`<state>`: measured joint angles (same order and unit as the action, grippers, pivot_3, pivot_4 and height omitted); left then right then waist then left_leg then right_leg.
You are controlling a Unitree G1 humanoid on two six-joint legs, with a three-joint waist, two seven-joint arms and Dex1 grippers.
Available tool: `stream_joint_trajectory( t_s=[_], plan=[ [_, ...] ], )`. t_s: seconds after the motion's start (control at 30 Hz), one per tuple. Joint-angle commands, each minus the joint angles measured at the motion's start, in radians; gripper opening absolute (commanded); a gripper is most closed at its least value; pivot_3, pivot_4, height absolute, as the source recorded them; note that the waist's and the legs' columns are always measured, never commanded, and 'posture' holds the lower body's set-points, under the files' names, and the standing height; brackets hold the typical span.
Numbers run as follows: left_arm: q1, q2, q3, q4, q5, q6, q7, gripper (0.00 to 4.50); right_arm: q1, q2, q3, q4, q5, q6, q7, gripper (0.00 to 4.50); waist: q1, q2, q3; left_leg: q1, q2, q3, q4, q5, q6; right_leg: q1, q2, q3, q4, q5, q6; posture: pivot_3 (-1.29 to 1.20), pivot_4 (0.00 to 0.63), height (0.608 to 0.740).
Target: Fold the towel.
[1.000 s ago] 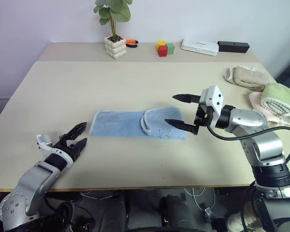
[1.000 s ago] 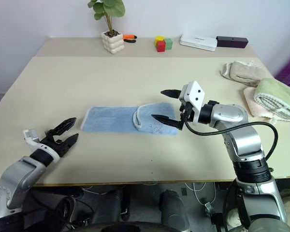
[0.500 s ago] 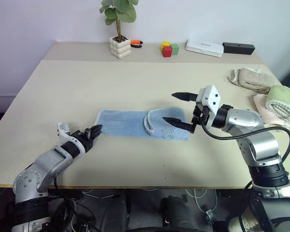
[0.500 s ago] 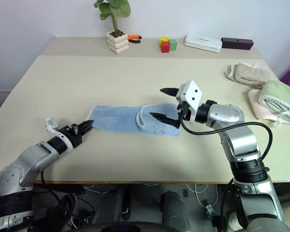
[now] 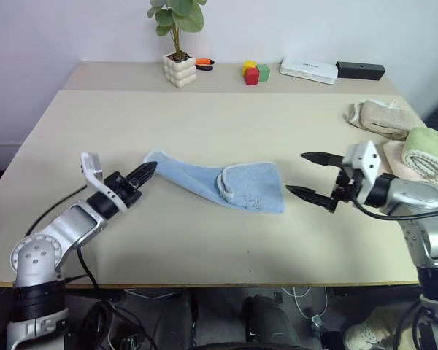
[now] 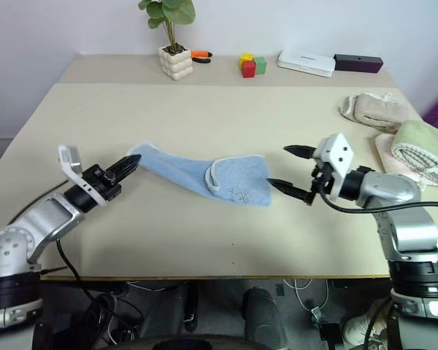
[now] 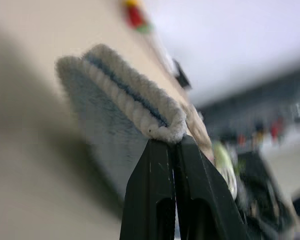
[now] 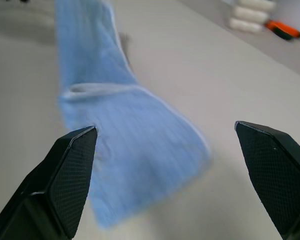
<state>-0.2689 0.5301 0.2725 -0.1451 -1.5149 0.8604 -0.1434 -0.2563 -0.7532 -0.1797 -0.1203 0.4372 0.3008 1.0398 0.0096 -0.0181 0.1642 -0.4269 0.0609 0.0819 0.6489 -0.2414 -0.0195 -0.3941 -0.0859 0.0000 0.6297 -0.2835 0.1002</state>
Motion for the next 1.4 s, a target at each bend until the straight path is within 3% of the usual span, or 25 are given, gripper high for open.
stream_joint_trajectory(
  t_s=[0.03,0.37,0.77,1.0,1.13,1.17,1.33,1.4],
  plan=[
    [-0.072,0.010,-0.130,-0.038,0.183,-0.012,-0.195,0.09,-0.006,0.003,-0.021,-0.020,0.010,-0.036,-0.005,4.50,0.000,0.000,0.000,0.000,0.000,0.000,0.000,0.000,0.000,0.000,0.001,0.000,0.000,0.000,0.000,0.00,0.150,0.735],
    [-0.388,-0.176,-0.489,0.237,0.656,-0.127,-0.545,0.09,0.056,-0.019,-0.077,-0.052,0.015,-0.047,-0.035,4.50,0.003,0.000,0.001,-0.001,0.001,-0.002,0.000,0.001,-0.001,0.000,0.004,0.000,-0.001,0.000,0.001,0.00,0.150,0.735],
    [-0.532,-0.381,-0.598,0.505,0.934,-0.216,-0.759,0.09,0.208,-0.022,-0.192,-0.185,0.052,-0.013,-0.090,4.50,0.002,-0.001,0.002,-0.001,0.001,-0.003,-0.001,0.001,0.000,-0.001,0.005,0.000,0.000,0.000,0.003,0.00,0.150,0.735],
    [-0.550,-0.482,-0.565,0.624,1.006,-0.213,-0.748,0.09,0.235,-0.021,-0.195,-0.224,0.050,-0.008,-0.131,4.50,0.003,-0.001,0.002,-0.002,0.001,-0.003,0.000,0.001,0.000,-0.001,0.005,0.000,0.000,0.000,0.003,0.00,0.150,0.735],
    [-0.543,-0.493,-0.545,0.608,1.007,-0.207,-0.780,1.36,0.218,-0.014,-0.169,-0.225,0.046,-0.010,-0.148,4.50,0.002,-0.001,0.002,-0.003,0.001,-0.004,0.000,0.001,0.000,-0.002,0.005,0.000,0.001,0.000,0.003,0.00,0.150,0.735],
    [-0.539,-0.492,-0.536,0.592,1.003,-0.199,-0.782,2.03,0.211,-0.012,-0.161,-0.220,0.044,-0.012,-0.150,4.50,0.002,-0.001,0.002,-0.003,0.001,-0.004,0.000,0.001,0.000,-0.002,0.005,0.000,0.001,0.000,0.003,0.00,0.150,0.735],
    [-0.503,-0.463,-0.511,0.482,0.980,-0.158,-0.824,4.42,0.144,0.008,-0.123,-0.182,0.045,-0.014,-0.170,4.50,0.001,0.000,0.002,-0.002,0.001,-0.004,0.000,0.001,0.000,-0.002,0.006,0.000,0.001,0.001,0.005,0.00,0.150,0.735],
    [-0.485,-0.444,-0.469,0.410,0.930,-0.117,-0.847,4.47,0.105,0.025,-0.110,-0.165,0.050,-0.009,-0.187,4.50,0.001,0.000,0.002,-0.002,0.002,-0.004,0.000,0.001,0.000,-0.002,0.006,0.000,0.001,0.001,0.005,0.00,0.150,0.735]
  ],
)
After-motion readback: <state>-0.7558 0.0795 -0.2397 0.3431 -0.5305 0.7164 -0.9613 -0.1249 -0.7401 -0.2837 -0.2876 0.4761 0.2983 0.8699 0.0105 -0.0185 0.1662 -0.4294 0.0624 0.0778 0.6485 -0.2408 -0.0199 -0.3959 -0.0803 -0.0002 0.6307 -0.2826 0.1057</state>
